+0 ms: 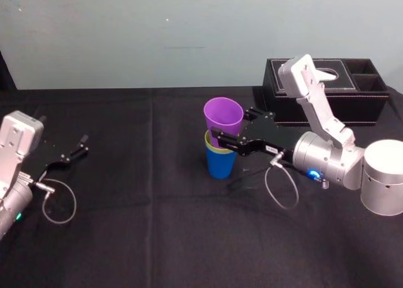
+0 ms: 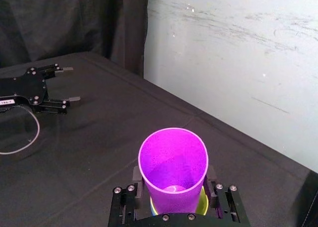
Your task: Stack the three plastic cups sequentially using one hand.
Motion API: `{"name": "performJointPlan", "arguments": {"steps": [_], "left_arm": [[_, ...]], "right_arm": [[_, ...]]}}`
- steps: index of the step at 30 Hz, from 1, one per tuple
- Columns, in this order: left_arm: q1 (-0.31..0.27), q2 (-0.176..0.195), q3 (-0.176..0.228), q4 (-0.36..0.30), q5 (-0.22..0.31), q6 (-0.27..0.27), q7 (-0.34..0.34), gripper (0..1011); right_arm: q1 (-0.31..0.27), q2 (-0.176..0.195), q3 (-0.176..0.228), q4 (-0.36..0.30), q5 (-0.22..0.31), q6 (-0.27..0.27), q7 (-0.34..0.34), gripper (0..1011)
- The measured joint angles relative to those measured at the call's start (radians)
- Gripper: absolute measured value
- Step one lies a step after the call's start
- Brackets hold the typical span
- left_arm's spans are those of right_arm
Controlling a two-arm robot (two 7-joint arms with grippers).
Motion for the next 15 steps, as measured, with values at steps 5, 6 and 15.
{"name": "performJointPlan", "arguments": {"steps": [5,6,15], "left_arm": [[0.0,0.0,0.0,0.0,0.0,0.0,0.0,1010],[0.0,0.0,0.0,0.0,0.0,0.0,0.0,1010],[0.0,0.0,0.0,0.0,0.0,0.0,0.0,1010]], "right_arm": [[0.005,-0.006,-0.002,0.015,-0.003,-0.006,0.001,722],[0.007,-0.009,-0.004,0.023,-0.006,-0.01,0.001,722],[0.015,-0.023,-0.007,0.062,-0.012,-0.03,0.004,722]]}}
